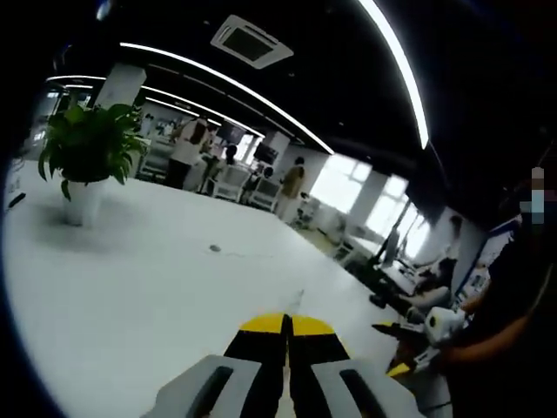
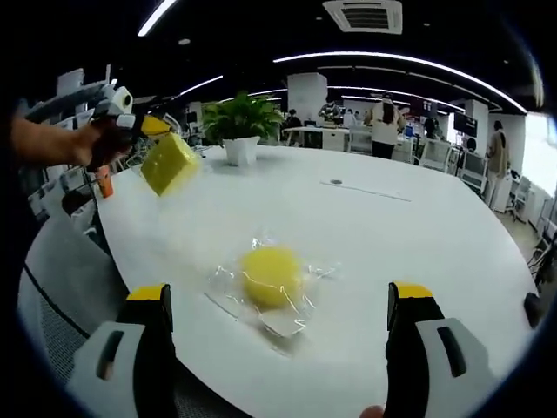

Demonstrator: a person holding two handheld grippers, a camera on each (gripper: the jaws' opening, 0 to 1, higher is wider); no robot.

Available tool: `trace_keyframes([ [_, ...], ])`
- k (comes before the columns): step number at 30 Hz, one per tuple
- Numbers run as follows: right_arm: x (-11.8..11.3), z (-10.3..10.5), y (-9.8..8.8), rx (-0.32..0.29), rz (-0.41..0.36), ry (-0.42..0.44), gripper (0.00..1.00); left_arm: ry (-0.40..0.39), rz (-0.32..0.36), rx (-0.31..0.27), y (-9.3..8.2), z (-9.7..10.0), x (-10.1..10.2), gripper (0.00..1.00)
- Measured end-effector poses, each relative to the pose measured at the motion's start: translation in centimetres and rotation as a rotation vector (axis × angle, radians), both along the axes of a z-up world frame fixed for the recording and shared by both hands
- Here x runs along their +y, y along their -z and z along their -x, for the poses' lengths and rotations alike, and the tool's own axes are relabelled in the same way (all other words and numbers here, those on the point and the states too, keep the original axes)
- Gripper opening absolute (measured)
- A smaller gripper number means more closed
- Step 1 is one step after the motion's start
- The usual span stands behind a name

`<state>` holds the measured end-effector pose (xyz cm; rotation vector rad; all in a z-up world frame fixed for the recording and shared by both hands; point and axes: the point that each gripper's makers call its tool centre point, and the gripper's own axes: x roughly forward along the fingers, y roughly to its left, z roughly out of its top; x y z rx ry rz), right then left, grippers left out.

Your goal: Compare the silicone blocks by pressing each to a similar depth, holding the contact briefly, and releasing to observe deformation and rebound differences across the visible hardness samples.

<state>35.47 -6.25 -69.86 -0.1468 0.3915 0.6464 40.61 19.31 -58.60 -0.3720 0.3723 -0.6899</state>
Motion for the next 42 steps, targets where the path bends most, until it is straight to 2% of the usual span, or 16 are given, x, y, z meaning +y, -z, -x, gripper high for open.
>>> trace_keyframes([
  [1, -0.1, 0.0, -0.3, 0.001, 0.022, -0.012, 0.96, 0.011, 0.002, -0.007, -0.4, 0.0, -0.1, 0.0],
  [2, -0.1, -0.1, -0.8, -0.003, 0.009, -0.016, 0.96, 0.023, -0.001, -0.013, -0.8, 0.0, -0.2, 0.0],
  [5, 0.8, -0.8, -3.4, 0.005, -0.092, -0.057, 0.96, 0.061, 0.003, -0.033, -2.2, 0.1, -0.6, 0.0],
  [6, 1.1, -1.0, -4.2, -0.003, -0.104, -0.078, 0.96, 0.071, 0.002, -0.04, -2.6, 0.1, -0.7, 0.0],
  [11, 4.2, -1.4, -8.3, -0.011, -0.16, -0.235, 0.96, 0.154, 0.026, -0.078, -5.3, 0.6, -1.7, 0.0],
  [14, 6.2, -1.2, -10.7, -0.022, -0.174, -0.343, 0.96, 0.207, 0.015, -0.108, -6.8, 1.1, -2.4, 0.0],
  [16, 7.6, -0.7, -12.2, -0.002, -0.214, -0.416, 0.96, 0.258, 0.012, -0.123, -7.6, 1.6, -2.9, 0.0],
  [20, 8.9, -1.4, -14.3, -0.043, -0.2, -0.469, 0.96, 0.278, 0.019, -0.139, -8.7, 1.8, -3.1, 0.0],
  [22, 9.4, -1.9, -15.5, -0.055, -0.226, -0.483, 0.96, 0.288, 0.013, -0.148, -9.2, 2.0, -3.5, 0.0],
  [28, 11.6, -1.5, -17.5, -0.051, -0.296, -0.588, 0.96, 0.37, 0.037, -0.205, -11.7, 3.6, -5.3, 0.0],
  [30, 12.8, -0.7, -18.2, -0.027, -0.328, -0.649, 0.89, 0.413, 0.037, -0.21, -11.9, 4.3, -6.1, 0.0],
  [32, 13.6, -0.3, -18.4, -0.026, -0.325, -0.683, 0.79, 0.429, 0.037, -0.208, -12.1, 4.6, -6.6, 0.0],
  [35, 15.0, 0.2, -18.4, -0.006, -0.351, -0.712, 0.77, 0.451, 0.042, -0.216, -12.5, 5.2, -7.3, 0.0],
  [37, 15.5, 0.8, -18.2, 0.049, -0.382, -0.735, 0.7, 0.465, 0.046, -0.221, -12.7, 5.5, -7.7, 0.0],
  [38, 15.7, 0.8, -18.1, 0.056, -0.391, -0.738, 0.67, 0.47, 0.047, -0.224, -12.8, 5.6, -7.9, 0.0],
  [42, 16.2, 0.9, -18.0, 0.063, -0.409, -0.747, 0.66, 0.484, 0.059, -0.226, -13.2, 5.9, -8.3, 0.0],
])
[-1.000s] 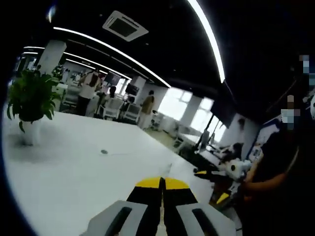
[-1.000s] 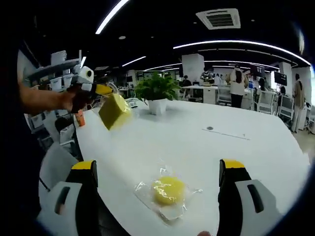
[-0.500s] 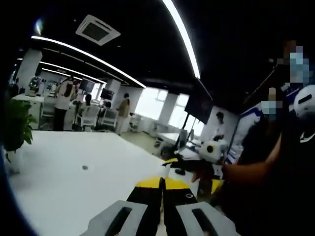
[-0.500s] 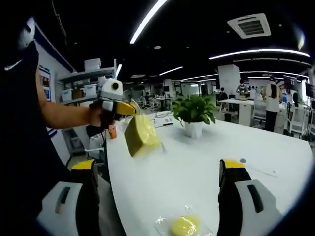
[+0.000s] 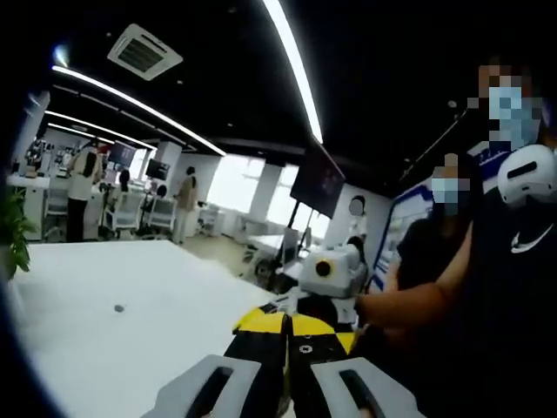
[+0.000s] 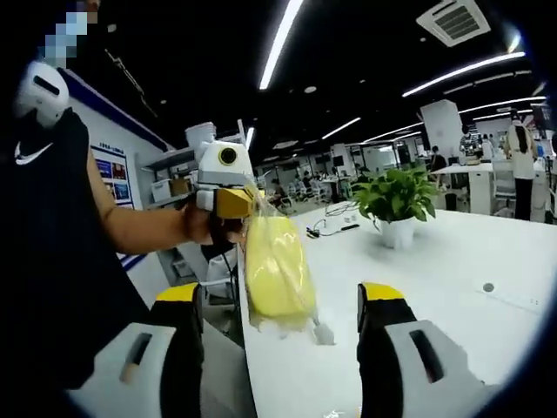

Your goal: Compare the silicone blocks by pressing each to a similar depth, holding the contact briefly, and releasing to observe deformation and rebound differences across the visible hardness samples.

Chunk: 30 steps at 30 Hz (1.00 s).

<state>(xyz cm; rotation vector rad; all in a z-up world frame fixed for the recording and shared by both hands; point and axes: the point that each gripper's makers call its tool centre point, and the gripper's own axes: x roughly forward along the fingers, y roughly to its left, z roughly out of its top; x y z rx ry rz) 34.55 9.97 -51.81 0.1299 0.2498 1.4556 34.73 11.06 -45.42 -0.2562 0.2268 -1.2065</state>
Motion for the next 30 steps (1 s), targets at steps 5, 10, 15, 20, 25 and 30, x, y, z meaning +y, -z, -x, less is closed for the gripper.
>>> trace_keyframes([
  [5, 0.1, 0.2, -0.9, 0.081, -0.103, -0.008, 0.62, 0.008, 0.05, -0.012, -1.9, 0.4, -0.3, 0.0],
  [10, 0.3, 0.4, -1.1, 0.091, -0.137, -0.016, 0.52, 0.009, 0.075, -0.026, -3.1, 0.4, -0.3, 0.0],
  [15, 0.7, 0.6, -2.5, 0.14, -0.234, -0.027, 0.45, 0.004, 0.107, -0.029, -3.9, 0.2, -0.4, 0.0],
  [20, 1.0, 0.6, -3.1, 0.165, -0.285, -0.029, 0.44, 0.01, 0.126, -0.026, -4.3, 0.2, -0.7, 0.0],
  [25, 0.6, 0.1, -3.6, 0.162, -0.333, 0.001, 0.29, 0.004, 0.132, -0.022, -4.2, 0.1, -0.7, 0.0],
  [30, 0.5, -0.1, -3.8, 0.162, -0.303, 0.017, 0.23, -0.01, 0.139, -0.019, -4.0, -0.3, -0.2, 0.0],
])
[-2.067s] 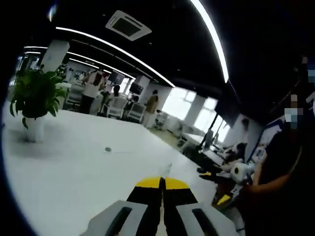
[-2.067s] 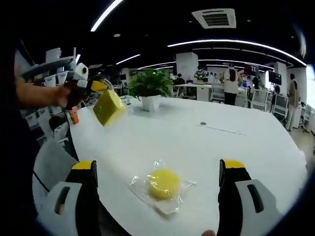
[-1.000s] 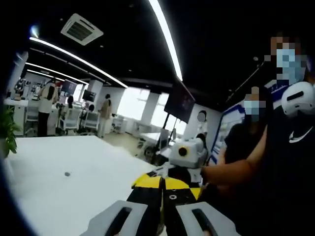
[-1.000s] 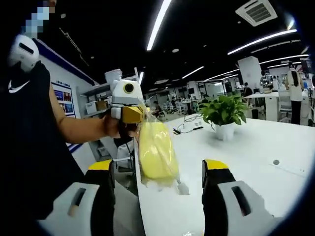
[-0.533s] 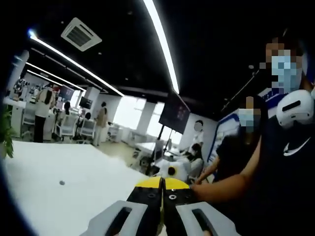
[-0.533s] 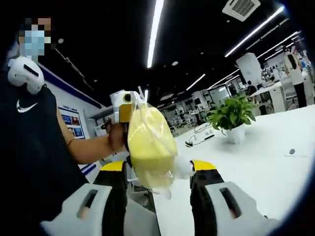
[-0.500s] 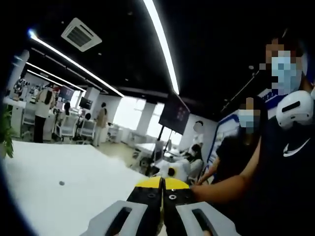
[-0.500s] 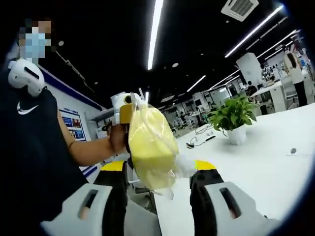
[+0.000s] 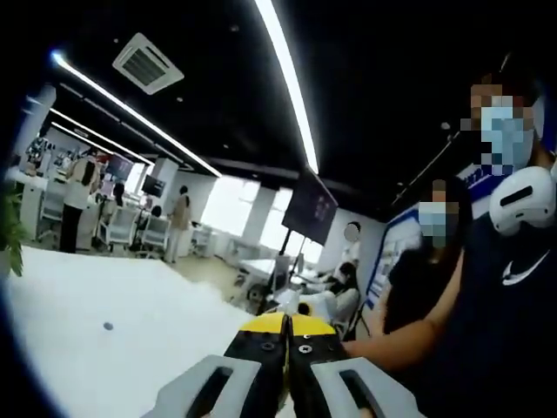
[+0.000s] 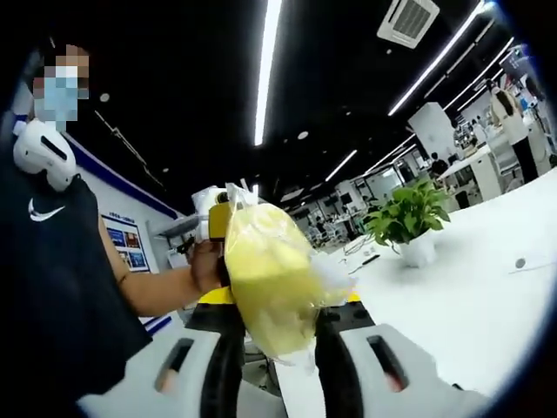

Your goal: Compare the silicone blocks by pressing each to a similar depth, holding the contact briefly, and releasing to observe deformation and rebound differences across the visible hardness samples.

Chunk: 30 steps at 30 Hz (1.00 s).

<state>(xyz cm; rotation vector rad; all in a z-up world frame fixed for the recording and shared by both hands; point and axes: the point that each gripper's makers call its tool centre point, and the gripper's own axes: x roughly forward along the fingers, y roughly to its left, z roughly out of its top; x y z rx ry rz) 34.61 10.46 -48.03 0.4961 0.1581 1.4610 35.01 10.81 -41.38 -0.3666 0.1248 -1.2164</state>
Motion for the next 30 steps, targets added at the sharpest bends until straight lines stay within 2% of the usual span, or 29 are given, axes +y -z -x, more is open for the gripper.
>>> trace_keyframes([
  [7, 0.3, 0.3, -0.4, 0.016, 0.026, -0.038, 0.14, -0.016, 0.019, -0.015, -0.2, 0.2, 0.4, 0.0],
  [11, 0.5, 0.4, -0.4, 0.002, 0.062, -0.037, 0.09, -0.024, 0.025, -0.007, -0.1, 0.1, 0.7, 0.0],
  [15, 0.4, 0.3, -0.1, 0.014, 0.092, -0.04, 0.06, -0.037, 0.002, -0.032, 0.1, 0.0, 0.7, 0.0],
  [20, 0.3, 0.1, 0.3, 0.024, 0.129, -0.031, 0.04, -0.048, -0.009, -0.029, 0.4, -0.2, 0.8, 0.0],
  [22, 0.3, 0.3, 0.4, 0.027, 0.141, -0.035, 0.04, -0.038, -0.012, -0.006, 0.7, -0.2, 0.8, 0.0],
  [25, 0.2, 0.4, 0.6, 0.029, 0.153, -0.034, 0.03, -0.039, -0.027, -0.032, 0.8, 0.0, 0.8, 0.0],
  [30, 0.1, 0.5, 0.7, 0.021, 0.172, -0.03, 0.03, -0.036, -0.034, -0.033, 1.0, -0.1, 0.7, 0.0],
])
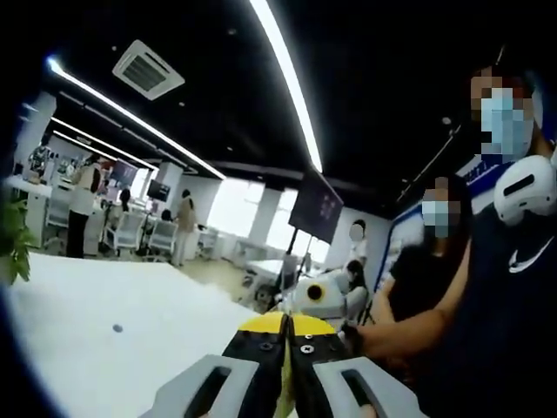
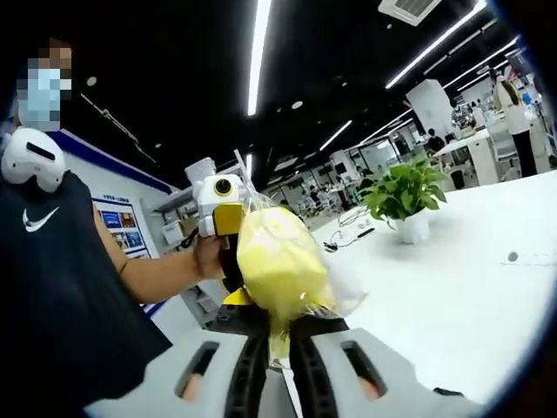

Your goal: Compare the silicone blocks by pressing each to a similar depth, holding the contact briefly, and releasing to observe deformation and rebound differences across the visible hardness samples.

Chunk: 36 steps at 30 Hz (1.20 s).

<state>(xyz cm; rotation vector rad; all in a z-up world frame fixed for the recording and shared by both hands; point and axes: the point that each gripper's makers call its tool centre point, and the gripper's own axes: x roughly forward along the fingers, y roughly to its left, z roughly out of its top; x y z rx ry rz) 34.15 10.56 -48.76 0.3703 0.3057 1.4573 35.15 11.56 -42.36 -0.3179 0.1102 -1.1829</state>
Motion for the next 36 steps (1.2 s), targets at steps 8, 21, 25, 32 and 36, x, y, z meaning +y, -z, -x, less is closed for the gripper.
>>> trace_keyframes([
  [8, 0.1, 0.1, 0.5, -0.004, 0.038, -0.007, 0.02, -0.029, -0.025, -0.043, 0.6, -0.3, 0.2, 0.0],
  [21, 0.2, 0.0, 1.5, 0.001, 0.073, -0.014, 0.02, -0.019, -0.044, 0.028, 1.7, 0.0, 0.4, 0.0],
  [25, 0.1, 0.1, 1.6, -0.01, 0.079, -0.018, 0.02, -0.013, -0.042, 0.034, 1.9, 0.0, 0.4, 0.0],
  [32, -0.1, 0.3, 2.1, -0.039, 0.112, -0.013, 0.02, -0.001, -0.046, 0.052, 2.6, 0.4, 0.0, 0.01],
  [36, -0.1, 0.4, 2.3, -0.034, 0.121, -0.019, 0.02, -0.027, -0.087, 0.03, 2.9, 0.5, 0.1, 0.0],
])
